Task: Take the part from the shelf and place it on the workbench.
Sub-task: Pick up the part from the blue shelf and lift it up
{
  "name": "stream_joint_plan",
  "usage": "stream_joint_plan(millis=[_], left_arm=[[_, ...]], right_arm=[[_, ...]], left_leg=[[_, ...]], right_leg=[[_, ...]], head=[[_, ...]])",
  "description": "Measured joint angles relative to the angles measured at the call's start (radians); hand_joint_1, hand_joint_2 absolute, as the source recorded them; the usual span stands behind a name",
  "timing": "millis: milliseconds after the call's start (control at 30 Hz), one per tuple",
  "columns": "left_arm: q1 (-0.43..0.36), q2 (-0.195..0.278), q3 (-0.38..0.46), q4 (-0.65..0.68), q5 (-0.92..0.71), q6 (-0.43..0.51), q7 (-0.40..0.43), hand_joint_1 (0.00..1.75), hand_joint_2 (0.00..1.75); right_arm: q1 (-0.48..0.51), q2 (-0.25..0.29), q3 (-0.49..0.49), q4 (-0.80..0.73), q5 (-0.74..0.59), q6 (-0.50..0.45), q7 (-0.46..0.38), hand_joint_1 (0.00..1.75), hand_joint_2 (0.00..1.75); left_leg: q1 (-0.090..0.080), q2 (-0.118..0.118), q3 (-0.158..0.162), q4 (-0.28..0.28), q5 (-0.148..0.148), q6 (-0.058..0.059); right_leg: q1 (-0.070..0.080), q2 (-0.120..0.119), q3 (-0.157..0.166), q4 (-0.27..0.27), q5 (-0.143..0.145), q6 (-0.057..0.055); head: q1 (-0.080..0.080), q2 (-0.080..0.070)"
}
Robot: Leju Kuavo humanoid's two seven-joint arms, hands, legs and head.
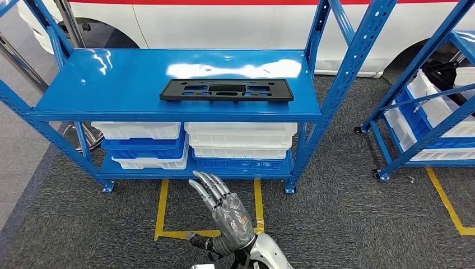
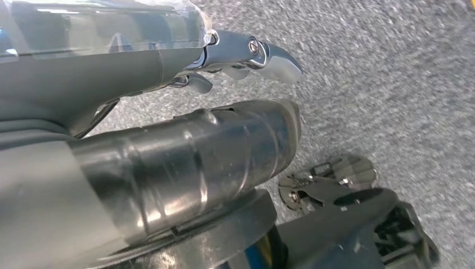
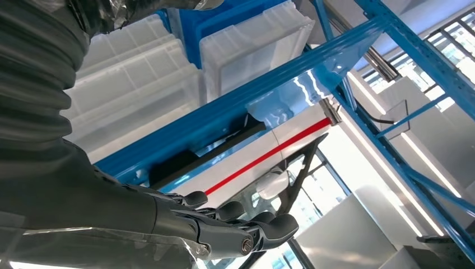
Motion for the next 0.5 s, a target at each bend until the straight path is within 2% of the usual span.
stream_joint_plan(millis=[267, 500], left_arm=[[0.0, 0.0, 0.004, 0.0, -0.002, -0.01, -0.006, 0.0, 0.0], [-0.002, 0.056, 0.006, 0.0, -0.014, -0.161, -0.06, 0.0, 0.0]], right_arm=[[0.0, -0.015, 0.0, 0.024, 0.027, -0.056, 0.024, 0.0, 1.75], [-0.012, -0.021, -0.019, 0.047, 0.127, -0.11, 0.077, 0.0, 1.75]], left_leg=[[0.0, 0.0, 0.0, 0.0, 0.0, 0.0], [0.001, 0.0, 0.0, 0.0, 0.0, 0.0]], right_leg=[[0.0, 0.0, 0.0, 0.0, 0.0, 0.0], [0.0, 0.0, 0.0, 0.0, 0.0, 0.0]], head=[[0.0, 0.0], [0.0, 0.0]])
